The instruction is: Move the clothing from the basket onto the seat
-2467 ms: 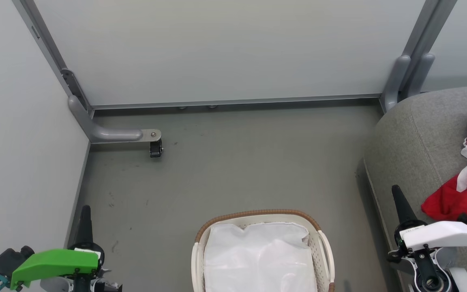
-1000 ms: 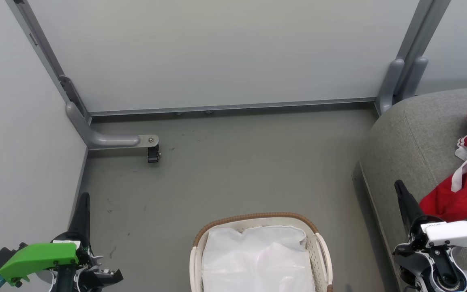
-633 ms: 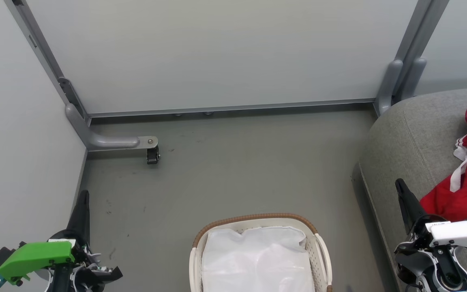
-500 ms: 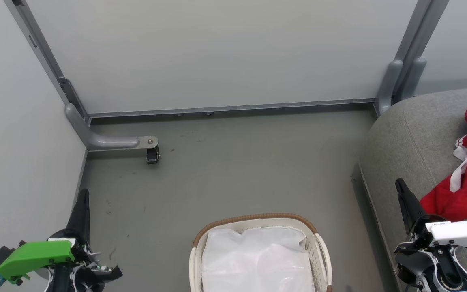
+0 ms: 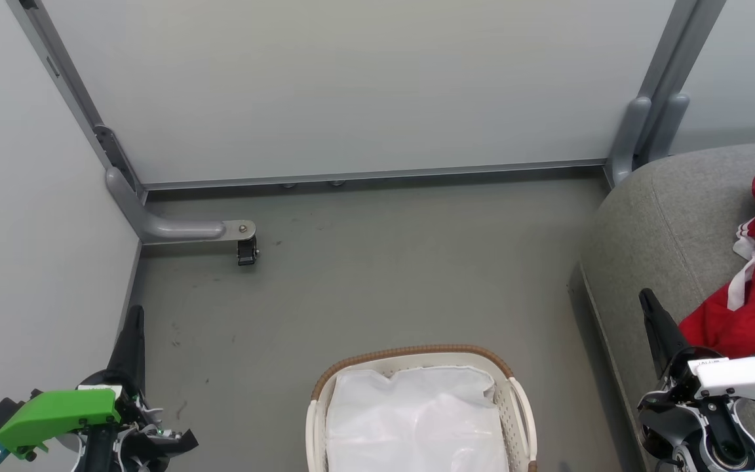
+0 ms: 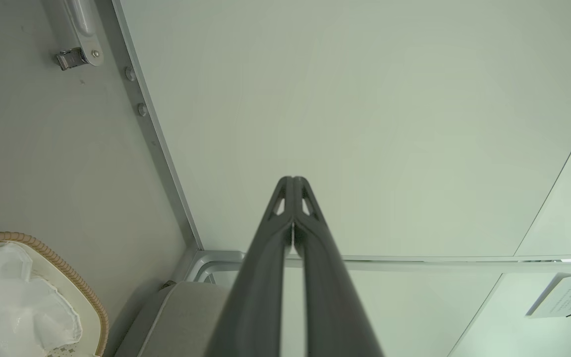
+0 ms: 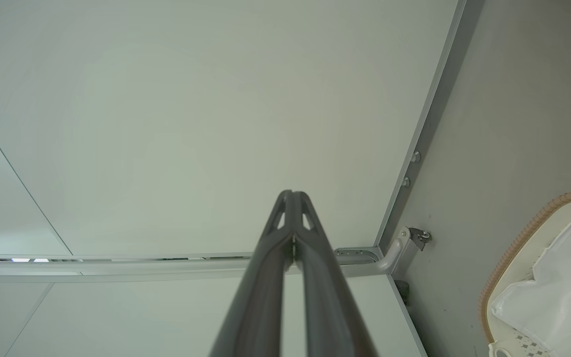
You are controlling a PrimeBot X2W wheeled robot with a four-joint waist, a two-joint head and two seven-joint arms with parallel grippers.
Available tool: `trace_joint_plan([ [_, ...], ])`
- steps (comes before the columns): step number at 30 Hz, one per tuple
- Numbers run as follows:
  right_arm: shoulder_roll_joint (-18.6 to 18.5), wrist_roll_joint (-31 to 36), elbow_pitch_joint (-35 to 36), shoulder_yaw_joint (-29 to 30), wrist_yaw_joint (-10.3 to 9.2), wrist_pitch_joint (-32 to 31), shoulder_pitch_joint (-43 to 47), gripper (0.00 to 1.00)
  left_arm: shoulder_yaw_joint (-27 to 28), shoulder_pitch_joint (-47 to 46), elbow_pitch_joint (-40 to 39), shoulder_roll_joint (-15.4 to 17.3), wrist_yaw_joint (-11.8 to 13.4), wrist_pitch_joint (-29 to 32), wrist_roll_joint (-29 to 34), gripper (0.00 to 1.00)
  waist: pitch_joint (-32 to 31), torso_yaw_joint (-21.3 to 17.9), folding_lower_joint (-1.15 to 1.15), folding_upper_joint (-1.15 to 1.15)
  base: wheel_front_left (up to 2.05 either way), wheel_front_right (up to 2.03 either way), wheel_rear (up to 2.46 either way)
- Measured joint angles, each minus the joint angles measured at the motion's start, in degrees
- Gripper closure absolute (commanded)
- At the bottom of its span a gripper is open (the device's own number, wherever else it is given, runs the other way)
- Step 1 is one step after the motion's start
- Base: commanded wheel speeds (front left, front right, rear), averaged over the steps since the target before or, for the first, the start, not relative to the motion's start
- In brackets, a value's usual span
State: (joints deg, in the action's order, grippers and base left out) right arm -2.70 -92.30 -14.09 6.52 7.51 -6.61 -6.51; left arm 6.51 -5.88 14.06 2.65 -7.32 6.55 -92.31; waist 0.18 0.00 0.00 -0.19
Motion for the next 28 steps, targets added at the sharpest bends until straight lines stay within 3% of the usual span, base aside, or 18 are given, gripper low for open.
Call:
trace_joint_plan([
  [28,0.0,0.0,0.0,0.0,0.0,0.0,0.0,1.0,0.0,0.0,0.0,0.0,0.0,0.0,0.0,1.0,0.0,0.0,0.0,0.0,0.0,0.0,0.0],
])
